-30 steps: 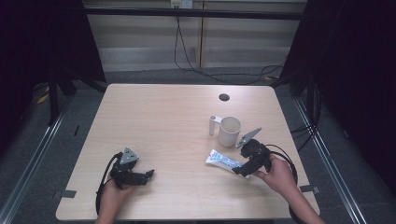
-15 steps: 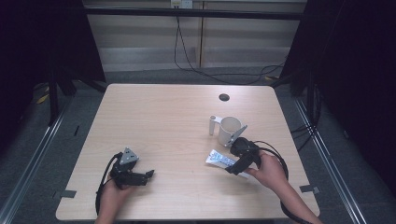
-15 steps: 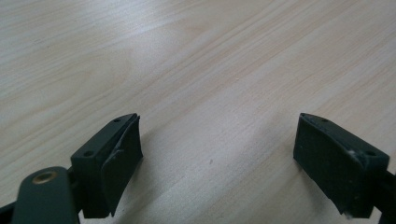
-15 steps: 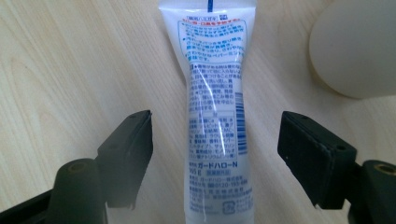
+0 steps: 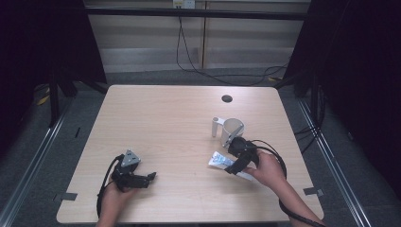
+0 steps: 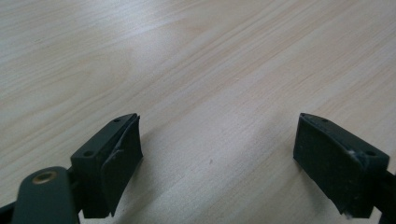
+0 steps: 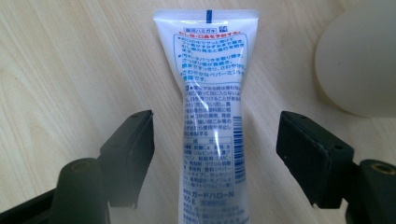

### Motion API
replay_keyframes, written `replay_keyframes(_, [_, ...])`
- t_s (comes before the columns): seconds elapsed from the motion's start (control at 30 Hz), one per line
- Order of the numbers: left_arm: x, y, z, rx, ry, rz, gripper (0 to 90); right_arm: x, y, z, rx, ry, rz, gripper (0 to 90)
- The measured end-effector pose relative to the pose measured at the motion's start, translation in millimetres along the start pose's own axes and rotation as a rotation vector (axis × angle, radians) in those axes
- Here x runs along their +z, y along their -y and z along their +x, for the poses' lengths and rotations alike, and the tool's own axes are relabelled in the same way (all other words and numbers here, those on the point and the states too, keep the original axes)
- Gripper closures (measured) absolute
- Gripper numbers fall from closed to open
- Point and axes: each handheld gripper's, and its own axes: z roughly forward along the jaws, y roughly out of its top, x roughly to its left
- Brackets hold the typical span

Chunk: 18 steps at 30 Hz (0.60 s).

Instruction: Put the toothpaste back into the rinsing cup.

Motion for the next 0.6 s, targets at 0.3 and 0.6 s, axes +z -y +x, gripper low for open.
replay_keyframes(0.3, [0.0,0.0,0.0,0.0,0.0,0.0,14.9,7.2,-7.6,-1.0,-0.018,0.003,0.023,27.6])
replay_keyframes(0.6, [0.0,0.0,0.0,0.0,0.0,0.0,15.0,15.4,-12.8,-0.7,-0.013,-0.007,0.04,29.7])
